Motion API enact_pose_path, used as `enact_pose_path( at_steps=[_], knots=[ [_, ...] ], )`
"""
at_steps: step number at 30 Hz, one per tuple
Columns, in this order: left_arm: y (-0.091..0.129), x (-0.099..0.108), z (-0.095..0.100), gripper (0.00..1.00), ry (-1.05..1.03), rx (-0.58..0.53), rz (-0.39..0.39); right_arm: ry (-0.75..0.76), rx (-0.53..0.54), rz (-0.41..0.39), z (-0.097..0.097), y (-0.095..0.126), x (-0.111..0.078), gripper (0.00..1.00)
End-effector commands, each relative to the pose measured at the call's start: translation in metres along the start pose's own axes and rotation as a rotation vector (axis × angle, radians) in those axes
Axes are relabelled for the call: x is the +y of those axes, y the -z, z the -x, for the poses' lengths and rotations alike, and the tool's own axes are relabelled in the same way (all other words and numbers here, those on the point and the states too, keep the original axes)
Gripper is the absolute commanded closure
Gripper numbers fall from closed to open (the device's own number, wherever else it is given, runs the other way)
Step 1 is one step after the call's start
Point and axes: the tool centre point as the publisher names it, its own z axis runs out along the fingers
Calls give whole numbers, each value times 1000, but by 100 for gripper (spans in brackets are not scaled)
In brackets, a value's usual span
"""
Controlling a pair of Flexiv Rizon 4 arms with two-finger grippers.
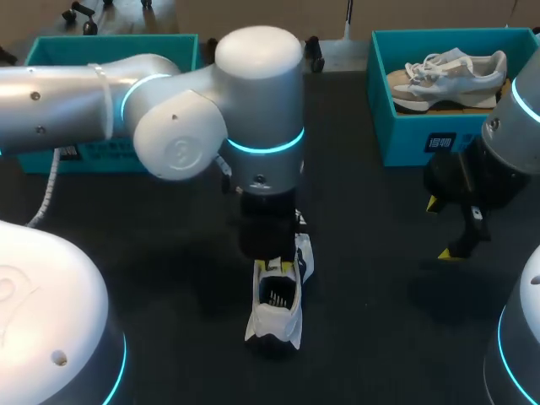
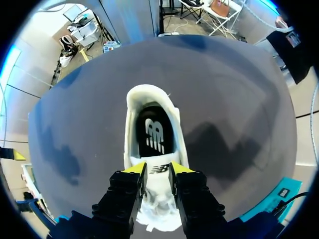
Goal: Take the shoe out of the shoebox, open the shoe tongue, remove and reinsert the insole, then place the shoe into the shoebox
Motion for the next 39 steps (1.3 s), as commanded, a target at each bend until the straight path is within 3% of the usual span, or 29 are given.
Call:
enact_pose_path(
  at_steps=[1, 6, 11, 15, 17, 20, 23, 25, 28, 29, 39],
  knots=[
    [3, 0, 3, 69, -5, -10, 9, 0, -3, -1, -1, -1, 0, 0],
    [32, -7, -4, 60, -16, -55, 42, 0, -3, -1, -1, -1, 0, 0],
    [53, -10, -4, 65, 38, -43, 40, 0, -3, -1, -1, -1, 0, 0],
    [60, -14, -2, 62, 124, -22, 37, 0, -3, -1, -1, -1, 0, 0],
    [66, -16, -2, 47, 151, -24, 28, 0, -3, -1, -1, -1, 0, 0],
    [74, -19, -3, 0, 203, -27, 19, 0, -3, -1, -1, -1, 0, 0],
    [77, -25, -8, 0, 302, -28, 21, 0, -3, -1, -1, -1, 0, 0],
    [78, -26, -13, 0, 412, -29, -30, 0, -3, -1, -1, -1, 0, 0],
    [77, -34, -16, 0, 592, -27, 89, 0, -3, -1, -1, -1, 0, 0],
    [77, -38, -16, 0, 608, -28, 144, 0, -3, -1, -1, -1, 0, 0],
    [77, -38, -16, 0, 608, -28, 144, 0, -3, -1, -1, -1, 0, 0]
  ],
)
